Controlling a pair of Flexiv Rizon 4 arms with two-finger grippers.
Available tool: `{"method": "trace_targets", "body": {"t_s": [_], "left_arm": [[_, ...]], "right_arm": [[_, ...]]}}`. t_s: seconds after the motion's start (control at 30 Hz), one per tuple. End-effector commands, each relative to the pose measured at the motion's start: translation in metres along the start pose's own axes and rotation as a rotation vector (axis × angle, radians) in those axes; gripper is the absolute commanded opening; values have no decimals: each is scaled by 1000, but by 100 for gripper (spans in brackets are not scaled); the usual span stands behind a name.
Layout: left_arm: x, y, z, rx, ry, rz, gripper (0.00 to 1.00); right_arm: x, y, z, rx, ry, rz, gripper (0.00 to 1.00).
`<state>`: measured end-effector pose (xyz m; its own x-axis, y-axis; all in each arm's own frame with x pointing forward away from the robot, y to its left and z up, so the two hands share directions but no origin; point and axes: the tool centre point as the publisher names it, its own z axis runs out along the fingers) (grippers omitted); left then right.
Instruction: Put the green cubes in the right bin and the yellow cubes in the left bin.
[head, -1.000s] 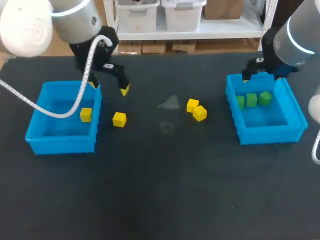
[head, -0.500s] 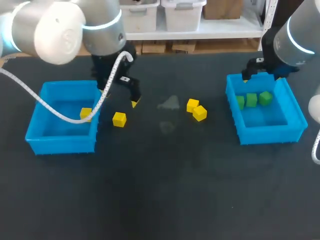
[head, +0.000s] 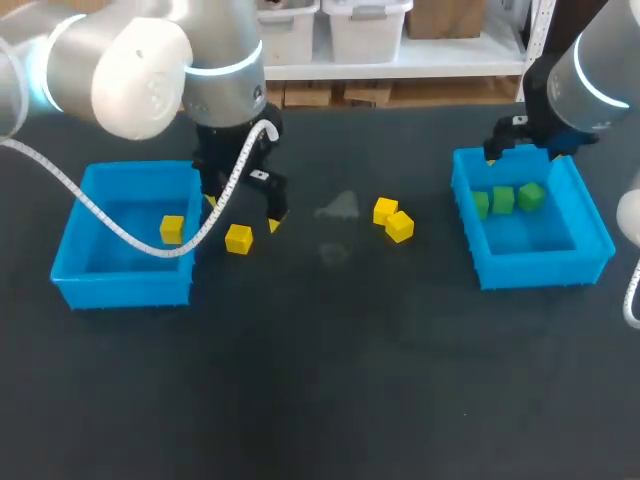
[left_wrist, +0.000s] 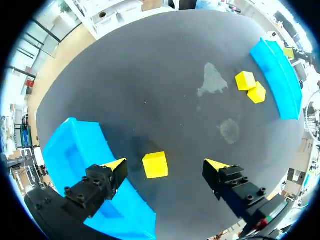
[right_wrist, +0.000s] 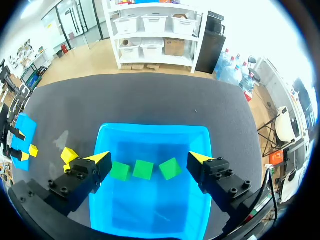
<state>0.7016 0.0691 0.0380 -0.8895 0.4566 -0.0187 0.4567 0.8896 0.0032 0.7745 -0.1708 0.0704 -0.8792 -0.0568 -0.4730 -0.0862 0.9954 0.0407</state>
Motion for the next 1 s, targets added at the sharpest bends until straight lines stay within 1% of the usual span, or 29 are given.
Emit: {"method": "trace_targets", "body": {"t_s": [0.03,0.3,0.6,1.0], "left_arm": [[3,-1,6,-3,3,2,100],[9,-2,17,-13,28,9,100],[14,1,27,-20,44,3,100],[12,7,42,-40,59,-23,100]], "right_arm": [[1,0,0,2,-3,0,100],[1,0,0,2,-3,0,100],[1,0,0,2,-3,0,100],[1,0,0,2,-3,0,100]]}}
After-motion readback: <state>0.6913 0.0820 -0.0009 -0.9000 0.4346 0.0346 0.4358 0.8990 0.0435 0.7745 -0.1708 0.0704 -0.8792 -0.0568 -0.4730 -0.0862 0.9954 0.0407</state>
